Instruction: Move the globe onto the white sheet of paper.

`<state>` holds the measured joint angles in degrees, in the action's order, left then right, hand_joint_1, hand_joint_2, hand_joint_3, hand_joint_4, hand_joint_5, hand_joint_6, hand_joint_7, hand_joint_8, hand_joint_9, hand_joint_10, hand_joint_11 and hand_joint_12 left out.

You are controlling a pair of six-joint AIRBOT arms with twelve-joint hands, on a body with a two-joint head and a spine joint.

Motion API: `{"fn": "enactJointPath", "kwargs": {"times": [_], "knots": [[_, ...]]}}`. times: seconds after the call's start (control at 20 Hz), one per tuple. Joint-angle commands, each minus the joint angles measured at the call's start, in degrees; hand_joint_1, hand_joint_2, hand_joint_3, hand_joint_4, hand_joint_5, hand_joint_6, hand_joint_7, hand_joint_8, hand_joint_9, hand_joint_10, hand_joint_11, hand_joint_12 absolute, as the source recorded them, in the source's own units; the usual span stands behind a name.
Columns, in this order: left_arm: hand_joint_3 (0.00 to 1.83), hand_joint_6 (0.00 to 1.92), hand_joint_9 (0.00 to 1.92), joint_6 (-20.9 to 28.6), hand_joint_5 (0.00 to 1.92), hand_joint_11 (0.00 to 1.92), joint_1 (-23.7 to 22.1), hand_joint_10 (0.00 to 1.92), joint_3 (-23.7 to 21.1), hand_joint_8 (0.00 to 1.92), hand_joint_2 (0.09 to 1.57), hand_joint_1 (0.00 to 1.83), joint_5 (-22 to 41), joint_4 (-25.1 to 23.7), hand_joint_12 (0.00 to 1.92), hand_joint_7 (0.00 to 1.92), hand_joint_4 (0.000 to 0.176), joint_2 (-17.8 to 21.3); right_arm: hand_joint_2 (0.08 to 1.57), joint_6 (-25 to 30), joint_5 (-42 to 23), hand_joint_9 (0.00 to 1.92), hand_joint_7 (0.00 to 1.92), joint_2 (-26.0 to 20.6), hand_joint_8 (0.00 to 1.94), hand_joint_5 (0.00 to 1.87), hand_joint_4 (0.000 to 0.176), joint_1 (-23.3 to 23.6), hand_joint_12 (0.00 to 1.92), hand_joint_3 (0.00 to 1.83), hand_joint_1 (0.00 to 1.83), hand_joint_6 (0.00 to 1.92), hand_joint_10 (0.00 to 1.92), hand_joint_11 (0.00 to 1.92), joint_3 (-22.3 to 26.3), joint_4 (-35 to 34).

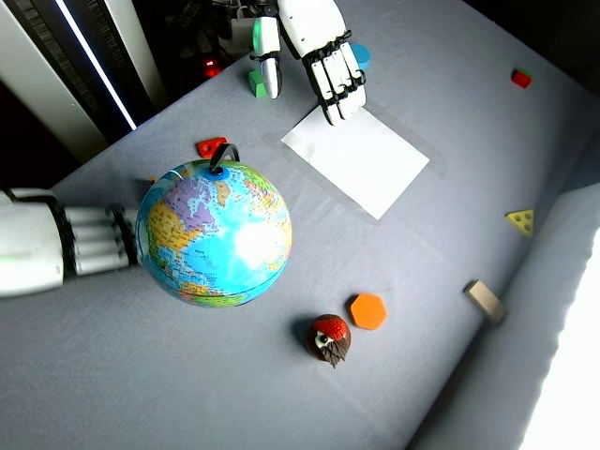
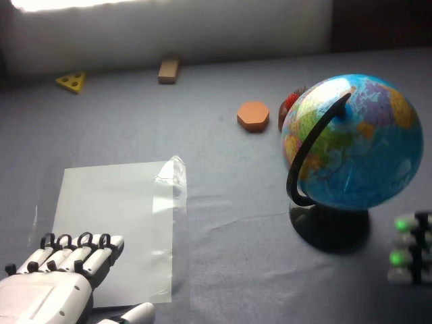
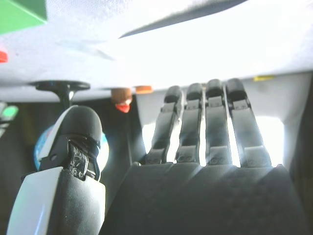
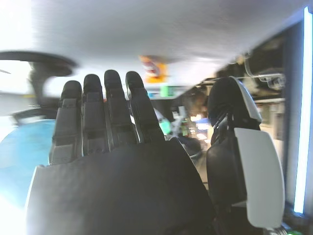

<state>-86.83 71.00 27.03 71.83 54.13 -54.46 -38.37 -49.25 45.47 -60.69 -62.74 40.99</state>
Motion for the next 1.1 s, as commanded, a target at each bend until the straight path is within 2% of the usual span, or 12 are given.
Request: {"fn": "enactJointPath", "kwargs": {"times": [0.0,0.2,0.4,1.05], "knots": [[0.00,0.00,0.08,0.45,0.07,0.00,-0.24,0.00,0.38,0.00,1.26,0.00,4.62,-3.38,0.19,0.07,0.006,0.12,1.19,1.25,-5.44,0.06,0.11,0.50,0.01,0.09,0.000,0.77,0.00,0.01,0.00,0.00,0.01,0.00,-1.06,-0.59],[0.00,0.00,0.08,0.70,0.07,0.00,-0.22,0.00,0.73,0.00,1.27,0.00,2.89,-4.00,0.19,0.07,0.006,0.65,1.19,5.43,-4.79,0.07,0.13,3.06,0.01,0.10,0.000,3.45,0.00,0.01,0.00,0.01,0.01,0.00,-6.99,2.29],[0.00,0.00,0.08,0.79,0.07,0.00,-0.12,0.00,0.57,0.00,1.26,0.00,2.86,-3.73,0.19,0.07,0.005,1.02,1.19,9.92,-1.05,0.07,0.13,5.52,0.01,0.09,0.000,8.77,0.00,0.01,0.00,0.00,0.01,0.00,-10.23,7.63],[0.00,0.00,0.08,1.08,0.08,0.00,-0.62,0.00,-0.52,0.00,1.27,0.00,2.87,-2.27,0.18,0.07,0.005,2.67,1.19,11.99,3.91,0.06,0.11,8.40,0.00,0.10,0.000,15.02,0.00,0.01,0.00,0.00,0.00,0.00,-10.40,9.21]]}}
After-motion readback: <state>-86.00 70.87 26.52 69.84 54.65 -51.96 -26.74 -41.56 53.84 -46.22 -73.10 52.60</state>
